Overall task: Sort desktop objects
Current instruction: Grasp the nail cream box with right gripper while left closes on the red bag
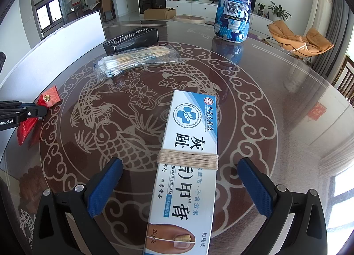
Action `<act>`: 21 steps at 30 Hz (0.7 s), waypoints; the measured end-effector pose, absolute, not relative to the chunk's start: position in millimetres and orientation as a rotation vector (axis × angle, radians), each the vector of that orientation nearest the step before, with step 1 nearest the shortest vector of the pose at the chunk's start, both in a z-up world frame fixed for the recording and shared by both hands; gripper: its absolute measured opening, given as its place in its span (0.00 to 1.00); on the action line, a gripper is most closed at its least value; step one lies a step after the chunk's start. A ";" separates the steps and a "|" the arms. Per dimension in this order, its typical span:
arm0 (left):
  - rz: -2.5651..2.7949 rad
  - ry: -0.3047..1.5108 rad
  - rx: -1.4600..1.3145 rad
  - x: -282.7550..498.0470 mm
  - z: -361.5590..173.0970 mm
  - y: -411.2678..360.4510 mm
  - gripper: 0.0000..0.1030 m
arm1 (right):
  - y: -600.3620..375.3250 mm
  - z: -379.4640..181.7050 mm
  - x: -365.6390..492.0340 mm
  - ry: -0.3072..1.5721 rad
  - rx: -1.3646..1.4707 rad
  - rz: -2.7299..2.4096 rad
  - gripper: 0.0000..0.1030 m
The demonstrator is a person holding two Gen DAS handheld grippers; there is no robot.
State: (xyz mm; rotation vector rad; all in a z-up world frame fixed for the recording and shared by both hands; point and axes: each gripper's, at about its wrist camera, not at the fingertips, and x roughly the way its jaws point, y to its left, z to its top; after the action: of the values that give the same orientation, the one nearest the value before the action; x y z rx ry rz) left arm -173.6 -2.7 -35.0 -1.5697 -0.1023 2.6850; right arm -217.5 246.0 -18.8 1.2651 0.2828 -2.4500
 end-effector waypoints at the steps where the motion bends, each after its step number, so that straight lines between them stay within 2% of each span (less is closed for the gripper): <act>1: 2.687 -0.118 -1.561 -163.3 -35.0 -1.6 0.18 | 246.1 -18.8 -217.4 0.283 1.265 -2.450 1.00; 5: 2.708 -0.219 -1.550 -132.9 -35.2 5.1 0.18 | 246.5 -19.2 -218.0 0.275 1.264 -2.448 1.00; 10: 2.699 -0.173 -1.562 -116.4 -34.9 7.1 0.22 | 245.9 -20.0 -218.1 0.283 1.266 -2.449 1.00; 12: 2.665 -0.147 -1.576 -113.9 -34.3 4.4 0.32 | 244.9 -19.5 -219.7 0.297 1.275 -2.432 1.00; 14: 2.622 -0.106 -1.583 -112.4 -34.9 4.5 0.60 | 242.5 -17.8 -226.2 0.334 1.345 -2.363 1.00; 16: 2.594 -0.001 -1.606 -111.8 -37.4 9.8 0.69 | 239.3 -16.2 -232.8 0.363 1.423 -2.294 1.00; 18: 2.583 0.115 -1.607 -110.3 -39.5 16.9 0.70 | 236.5 -14.0 -237.6 0.398 1.465 -2.250 0.94; 19: 2.578 0.113 -1.598 -109.8 -39.1 17.4 0.69 | 235.5 -11.6 -239.1 0.406 1.466 -2.239 0.84; 20: 2.577 0.104 -1.597 -110.0 -38.6 17.0 0.67 | 235.0 -8.1 -240.3 0.408 1.465 -2.237 0.64; 21: 2.585 0.102 -1.589 -110.2 -37.5 16.5 0.62 | 234.5 -4.0 -241.3 0.410 1.470 -2.238 0.50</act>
State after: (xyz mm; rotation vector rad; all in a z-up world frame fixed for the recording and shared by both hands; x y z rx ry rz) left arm -110.2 16.5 -37.5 -1.5892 0.1023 2.5854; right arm -241.3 234.5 -4.0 1.4699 0.4104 -2.2376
